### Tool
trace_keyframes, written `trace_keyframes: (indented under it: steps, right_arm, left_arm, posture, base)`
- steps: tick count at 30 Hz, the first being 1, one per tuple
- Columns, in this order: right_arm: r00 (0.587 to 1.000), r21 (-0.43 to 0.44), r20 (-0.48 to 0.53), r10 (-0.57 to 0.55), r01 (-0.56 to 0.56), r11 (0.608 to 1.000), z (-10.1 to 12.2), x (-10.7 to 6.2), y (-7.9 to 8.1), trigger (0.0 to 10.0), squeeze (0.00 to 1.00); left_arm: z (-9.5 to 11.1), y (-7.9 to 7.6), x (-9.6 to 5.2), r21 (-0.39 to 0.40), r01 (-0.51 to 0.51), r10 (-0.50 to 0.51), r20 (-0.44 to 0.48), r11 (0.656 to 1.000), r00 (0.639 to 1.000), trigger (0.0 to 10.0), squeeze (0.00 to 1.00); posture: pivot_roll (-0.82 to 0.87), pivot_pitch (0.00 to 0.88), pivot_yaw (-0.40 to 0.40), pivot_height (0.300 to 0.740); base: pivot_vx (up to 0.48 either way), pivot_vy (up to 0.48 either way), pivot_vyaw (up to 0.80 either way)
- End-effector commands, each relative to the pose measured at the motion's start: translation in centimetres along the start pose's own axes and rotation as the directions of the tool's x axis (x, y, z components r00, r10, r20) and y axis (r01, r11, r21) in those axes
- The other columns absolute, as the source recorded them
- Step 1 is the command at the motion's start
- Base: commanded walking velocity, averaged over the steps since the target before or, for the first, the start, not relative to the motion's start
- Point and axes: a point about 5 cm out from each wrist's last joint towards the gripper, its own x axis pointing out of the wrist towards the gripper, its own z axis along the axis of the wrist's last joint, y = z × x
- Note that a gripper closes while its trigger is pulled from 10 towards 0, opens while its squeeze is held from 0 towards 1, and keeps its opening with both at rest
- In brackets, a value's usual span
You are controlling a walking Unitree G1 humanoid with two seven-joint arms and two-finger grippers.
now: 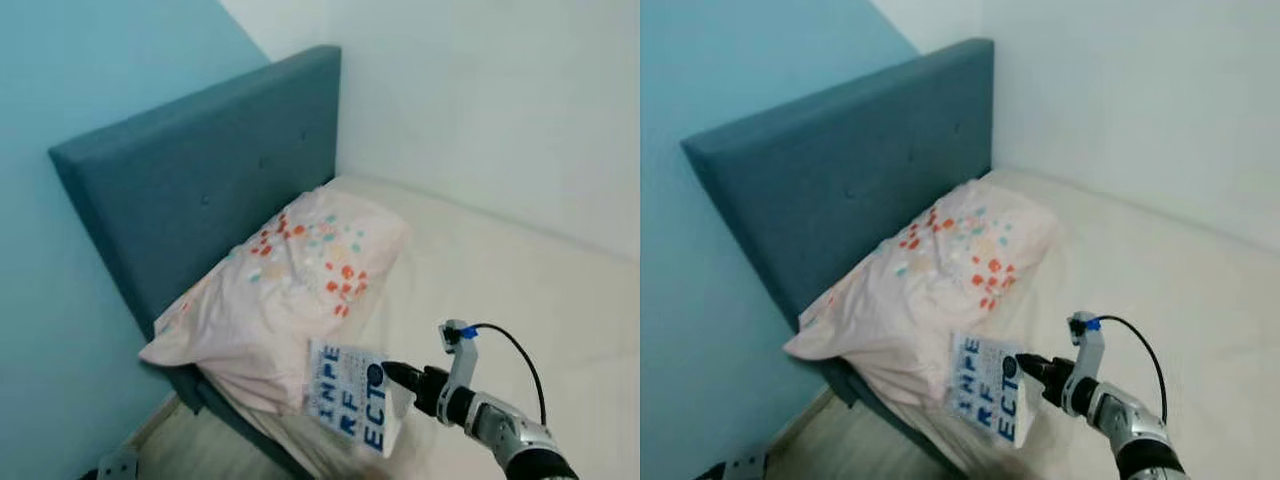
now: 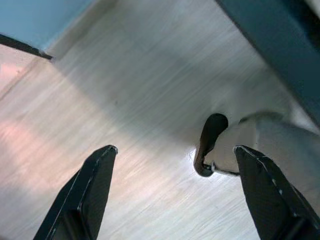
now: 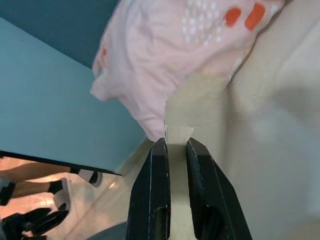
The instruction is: Clean up the room
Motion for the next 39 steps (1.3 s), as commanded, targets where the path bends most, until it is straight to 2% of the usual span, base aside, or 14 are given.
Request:
trace_keyframes:
  steps: [1, 4, 5, 12, 13, 19, 25, 27, 28, 30, 31, 33, 38, 39]
  right_arm:
    - [0.999, -0.026, 0.016, -0.028, 0.028, 0.999, 0.4, 0.0, -0.2, 10.0, 0.00]
    - [0.996, -0.051, 0.007, -0.091, 0.092, 0.995, 0.4, 0.0, -0.7, 10.0, 0.00]
    - [0.983, -0.112, -0.009, -0.185, 0.183, 0.977, 0.2, -0.3, -1.5, 10.0, 0.00]
    - [0.937, -0.118, -0.023, -0.350, 0.345, 0.931, -0.3, -1.3, -3.1, 10.0, 0.00]
    - [0.914, -0.134, -0.065, -0.401, 0.390, 0.911, -1.0, -2.0, -3.7, 10.0, 0.00]
    - [0.896, -0.145, -0.108, -0.431, 0.414, 0.898, -1.9, -2.7, -4.2, 10.0, 0.00]
    - [0.878, -0.241, -0.045, -0.476, 0.453, 0.858, 0.8, -2.8, -4.7, 10.0, 0.00]
    - [0.849, -0.328, -0.006, -0.528, 0.498, 0.803, 2.8, -3.4, -5.2, 10.0, 0.00]
    - [0.849, -0.328, -0.006, -0.528, 0.498, 0.803, 2.8, -3.4, -5.2, 10.0, 0.00]
    - [0.812, -0.393, 0.060, -0.580, 0.553, 0.735, 5.5, -4.4, -5.7, 10.0, 0.00]
    - [0.812, -0.393, 0.060, -0.580, 0.553, 0.735, 5.5, -4.4, -5.7, 10.0, 0.00]
    - [0.786, -0.412, 0.122, -0.606, 0.596, 0.689, 7.6, -5.1, -6.0, 10.0, 0.00]
    - [0.779, -0.407, 0.147, -0.610, 0.610, 0.681, 8.5, -5.3, -6.0, 10.0, 0.00]
    - [0.775, -0.424, 0.157, -0.613, 0.613, 0.667, 9.0, -5.4, -5.9, 10.0, 0.00]
  left_arm:
    - [-0.2, 1.2, -0.2, 0.012, -0.019, 0.019, -0.001, 1.000, 1.000, 10.0, 0.00]
    - [0.0, 1.6, -0.3, 0.015, -0.023, 0.023, 0.007, 1.000, 1.000, 10.0, 0.00]
    - [0.0, 2.2, -0.4, 0.015, -0.026, 0.026, 0.016, 1.000, 1.000, 10.0, 0.00]
    - [-0.3, 3.6, -0.9, 0.028, -0.033, 0.032, 0.031, 0.999, 0.999, 10.0, 0.00]
    - [-0.5, 4.1, -1.1, 0.036, -0.034, 0.033, 0.033, 0.999, 0.999, 10.0, 0.00]
    - [-1.0, 5.0, -1.5, 0.054, -0.040, 0.039, 0.027, 0.998, 0.999, 10.0, 0.00]
    - [-1.8, 6.3, -2.3, 0.067, -0.048, 0.047, 0.026, 0.997, 0.999, 10.0, 0.00]
    - [-1.9, 6.4, -2.4, 0.070, -0.046, 0.044, 0.029, 0.996, 0.999, 10.0, 0.00]
    - [-1.9, 6.4, -2.4, 0.070, -0.046, 0.044, 0.029, 0.996, 0.999, 10.0, 0.00]
    - [-1.9, 6.5, -2.5, 0.072, -0.045, 0.043, 0.030, 0.996, 0.999, 10.0, 0.00]
    - [-1.9, 6.5, -2.5, 0.072, -0.045, 0.043, 0.030, 0.996, 0.999, 10.0, 0.00]
    - [-2.0, 6.4, -2.6, 0.072, -0.042, 0.040, 0.031, 0.997, 0.999, 10.0, 0.00]
    - [-2.1, 6.2, -2.5, 0.072, -0.040, 0.038, 0.029, 0.997, 0.999, 10.0, 0.00]
    - [-2.2, 5.9, -2.5, 0.069, -0.032, 0.030, 0.030, 0.997, 0.999, 10.0, 0.00]
  posture:
    - [0.11, 0.126, 0.013, 0.625]
    - [0.12, 0.144, 0.017, 0.625]
    - [0.14, 0.182, 0.024, 0.625]
    - [0.17, 0.225, 0.037, 0.625]
    - [0.18, 0.249, 0.042, 0.625]
    - [0.19, 0.276, 0.050, 0.625]
    - [0.22, 0.310, 0.064, 0.625]
    - [0.23, 0.316, 0.061, 0.625]
    - [0.23, 0.316, 0.061, 0.625]
    - [0.22, 0.320, 0.060, 0.625]
    - [0.22, 0.320, 0.060, 0.625]
    - [0.22, 0.320, 0.060, 0.625]
    - [0.20, 0.318, 0.051, 0.625]
    - [0.20, 0.315, 0.046, 0.625]
  base:
    - [0.000, 0.000, 0.00]
    - [0.000, 0.000, 0.00]
    - [0.000, 0.000, 0.00]
    - [0.000, 0.000, 0.00]
    - [0.000, 0.000, 0.00]
    - [0.000, 0.000, 0.00]
    - [0.000, 0.000, 0.00]
    - [0.000, 0.000, 0.00]
    - [0.000, 0.000, 0.00]
    - [0.000, 0.000, 0.00]
    - [0.000, 0.000, 0.00]
    - [0.000, 0.000, 0.00]
    - [0.000, 0.000, 0.00]
    - [0.000, 0.000, 0.00]
